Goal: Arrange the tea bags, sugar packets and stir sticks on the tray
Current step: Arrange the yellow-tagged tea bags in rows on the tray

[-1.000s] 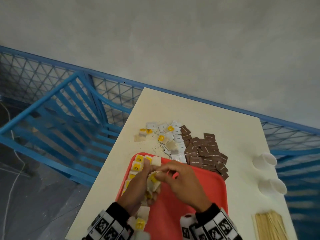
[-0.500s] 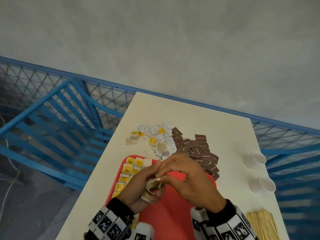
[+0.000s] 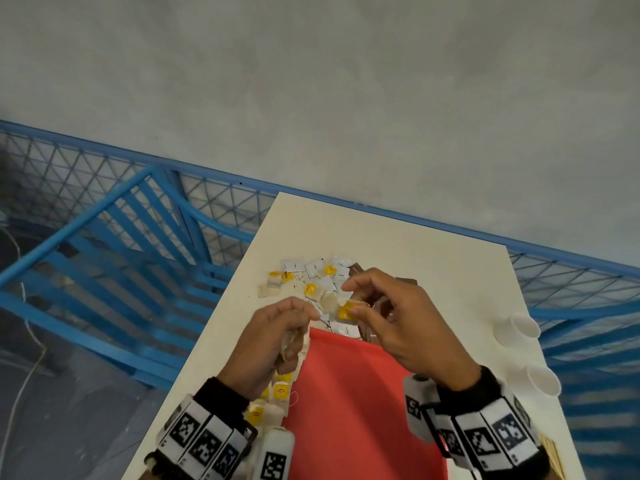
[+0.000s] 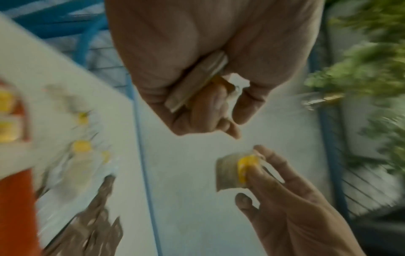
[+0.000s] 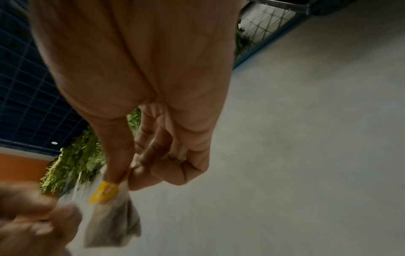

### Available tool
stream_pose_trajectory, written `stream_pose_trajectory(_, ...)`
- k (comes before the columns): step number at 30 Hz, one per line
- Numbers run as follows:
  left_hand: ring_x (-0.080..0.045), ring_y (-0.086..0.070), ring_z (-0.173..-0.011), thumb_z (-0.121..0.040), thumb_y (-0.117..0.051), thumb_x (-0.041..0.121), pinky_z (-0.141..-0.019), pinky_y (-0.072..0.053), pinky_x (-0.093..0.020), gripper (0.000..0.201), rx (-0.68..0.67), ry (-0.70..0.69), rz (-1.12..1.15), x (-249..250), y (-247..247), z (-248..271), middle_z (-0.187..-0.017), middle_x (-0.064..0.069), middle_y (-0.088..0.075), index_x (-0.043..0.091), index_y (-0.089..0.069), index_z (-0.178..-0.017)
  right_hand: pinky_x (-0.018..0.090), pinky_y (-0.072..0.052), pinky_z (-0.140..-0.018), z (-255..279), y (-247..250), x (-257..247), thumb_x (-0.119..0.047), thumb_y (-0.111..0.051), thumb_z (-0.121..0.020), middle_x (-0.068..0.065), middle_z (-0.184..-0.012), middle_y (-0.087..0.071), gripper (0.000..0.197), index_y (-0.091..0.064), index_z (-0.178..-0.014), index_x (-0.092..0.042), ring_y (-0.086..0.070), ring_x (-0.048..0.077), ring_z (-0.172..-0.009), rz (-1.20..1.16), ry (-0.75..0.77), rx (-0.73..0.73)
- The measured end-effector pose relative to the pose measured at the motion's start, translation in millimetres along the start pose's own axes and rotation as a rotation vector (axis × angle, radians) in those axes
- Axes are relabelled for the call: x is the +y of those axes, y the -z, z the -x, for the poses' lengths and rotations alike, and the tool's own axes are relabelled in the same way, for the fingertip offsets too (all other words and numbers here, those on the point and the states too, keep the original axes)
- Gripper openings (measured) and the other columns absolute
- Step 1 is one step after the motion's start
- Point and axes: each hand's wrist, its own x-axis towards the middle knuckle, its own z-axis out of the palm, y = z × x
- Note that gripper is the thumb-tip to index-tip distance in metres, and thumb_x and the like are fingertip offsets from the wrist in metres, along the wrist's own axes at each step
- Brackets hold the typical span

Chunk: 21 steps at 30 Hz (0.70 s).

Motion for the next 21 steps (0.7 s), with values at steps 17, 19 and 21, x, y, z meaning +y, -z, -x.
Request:
stream_pose_trajectory(17, -0.013, -0.019, -0.041, -0.087, -0.068, 0.021, -0.041, -0.021, -0.017, 0.017, 0.142, -0.212, -0.190, 22, 21, 24, -0.044, 0.010, -0.047, 0.007, -0.062, -0.079, 0.039, -0.057, -0.077, 2, -59, -15, -0.033, -0.074, -0.084, -0.005, -0.093, -0.074, 0.031, -0.067, -0.113, -0.027, -0.069, 0.011, -0.089, -0.437, -0.184, 0.118)
stream_pose_trajectory(19, -0.013, -0.018, -0.041, -0.086, -0.069, 0.025, -0.041, -0.022, -0.017, 0.018, 0.139, -0.191, -0.183, 21, 29, 24, -0.046, 0.006, -0.039, 0.008, -0.063, -0.080, 0.035, -0.056, -0.075, -1, -71, -17, -0.029, -0.074, -0.085, -0.004, -0.087, -0.074, 0.015, -0.073, -0.098, -0.022, -0.068, 0.009, -0.082, -0.449, -0.164, 0.127)
stream_pose_trajectory(21, -0.013, -0.015, -0.044, -0.083, -0.072, 0.030, -0.041, -0.021, -0.017, 0.021, 0.139, -0.166, -0.150, 19, 36, 25, -0.050, -0.002, -0.028, 0.011, -0.065, -0.080, 0.037, -0.054, -0.072, -3, -83, -20, -0.024, -0.074, -0.086, -0.001, -0.083, -0.073, 0.009, -0.075, -0.090, -0.016, -0.066, 0.015, -0.077, -0.460, -0.165, 0.158)
